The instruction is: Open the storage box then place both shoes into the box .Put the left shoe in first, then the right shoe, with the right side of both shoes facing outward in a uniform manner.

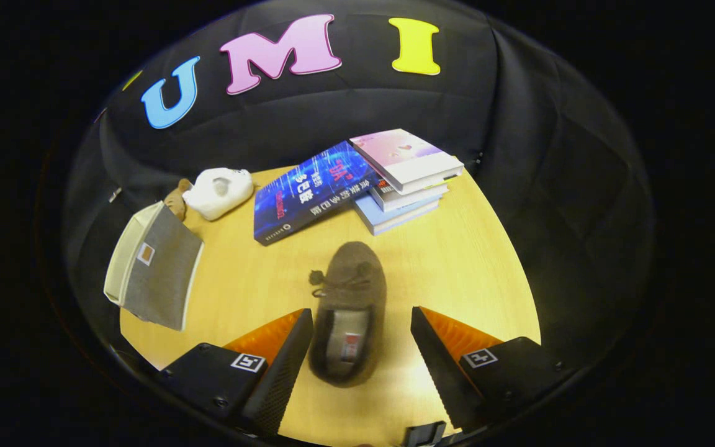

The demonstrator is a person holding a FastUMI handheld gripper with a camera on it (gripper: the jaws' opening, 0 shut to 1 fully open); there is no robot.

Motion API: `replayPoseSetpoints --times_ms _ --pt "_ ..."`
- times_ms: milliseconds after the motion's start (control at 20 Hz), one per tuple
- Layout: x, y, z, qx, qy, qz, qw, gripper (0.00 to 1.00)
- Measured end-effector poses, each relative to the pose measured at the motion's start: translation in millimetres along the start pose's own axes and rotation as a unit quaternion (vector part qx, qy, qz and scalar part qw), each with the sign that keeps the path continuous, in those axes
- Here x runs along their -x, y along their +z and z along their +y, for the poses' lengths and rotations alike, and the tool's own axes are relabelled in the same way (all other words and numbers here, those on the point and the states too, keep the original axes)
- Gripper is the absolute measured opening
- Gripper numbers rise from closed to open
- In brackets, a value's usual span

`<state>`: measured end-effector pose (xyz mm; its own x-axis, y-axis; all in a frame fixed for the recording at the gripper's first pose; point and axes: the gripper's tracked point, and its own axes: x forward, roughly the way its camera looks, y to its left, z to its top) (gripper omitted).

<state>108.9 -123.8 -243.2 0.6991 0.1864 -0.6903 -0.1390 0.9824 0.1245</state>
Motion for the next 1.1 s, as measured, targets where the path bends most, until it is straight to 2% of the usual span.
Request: replayPoseSetpoints --times_ms 350,450,800,900,950,1100 --pt "-45 -31 -19 -0.001 -0.005 0.026 1.0 0.99" --pt "-58 -32 -25 -0.006 -0.021 0.032 0.999 0.99" --pt "-96 -37 -18 -0.028 -0.023 0.059 0.998 0.99" --pt "-100 -33 -14 -0.032 -0.022 0.054 0.998 0.84" --pt "-101 -34 -12 -0.031 -0.022 0.055 0.998 0.67" --pt "-104 -37 -6 -0.024 -0.015 0.063 0.998 0.42"
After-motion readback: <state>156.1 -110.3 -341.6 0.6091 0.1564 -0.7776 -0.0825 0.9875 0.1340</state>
